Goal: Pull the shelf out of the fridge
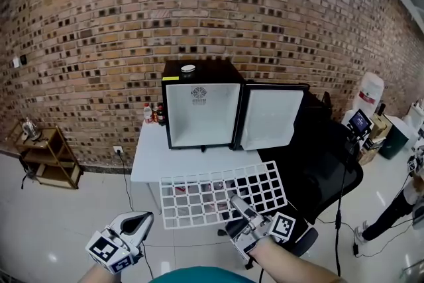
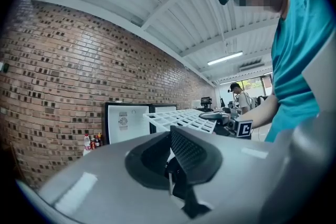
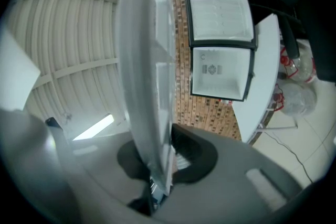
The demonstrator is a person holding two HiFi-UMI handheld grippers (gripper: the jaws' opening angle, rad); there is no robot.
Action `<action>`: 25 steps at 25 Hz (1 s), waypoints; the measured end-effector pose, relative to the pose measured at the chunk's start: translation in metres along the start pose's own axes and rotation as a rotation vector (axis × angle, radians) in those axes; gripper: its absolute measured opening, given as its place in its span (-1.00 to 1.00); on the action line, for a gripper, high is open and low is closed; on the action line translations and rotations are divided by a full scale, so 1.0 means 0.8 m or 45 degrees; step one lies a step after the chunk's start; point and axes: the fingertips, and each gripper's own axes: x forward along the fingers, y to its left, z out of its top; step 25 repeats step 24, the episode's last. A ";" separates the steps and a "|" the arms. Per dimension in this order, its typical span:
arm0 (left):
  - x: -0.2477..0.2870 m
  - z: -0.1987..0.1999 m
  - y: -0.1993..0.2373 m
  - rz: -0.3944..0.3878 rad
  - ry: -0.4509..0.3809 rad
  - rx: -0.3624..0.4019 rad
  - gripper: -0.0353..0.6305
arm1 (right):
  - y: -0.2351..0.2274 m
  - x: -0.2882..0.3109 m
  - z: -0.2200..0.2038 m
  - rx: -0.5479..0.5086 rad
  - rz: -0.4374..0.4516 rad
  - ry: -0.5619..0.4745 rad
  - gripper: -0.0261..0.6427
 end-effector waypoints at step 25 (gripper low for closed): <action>-0.004 -0.003 -0.002 0.015 -0.002 0.001 -0.95 | 0.003 0.007 0.008 -0.020 0.009 0.003 -0.84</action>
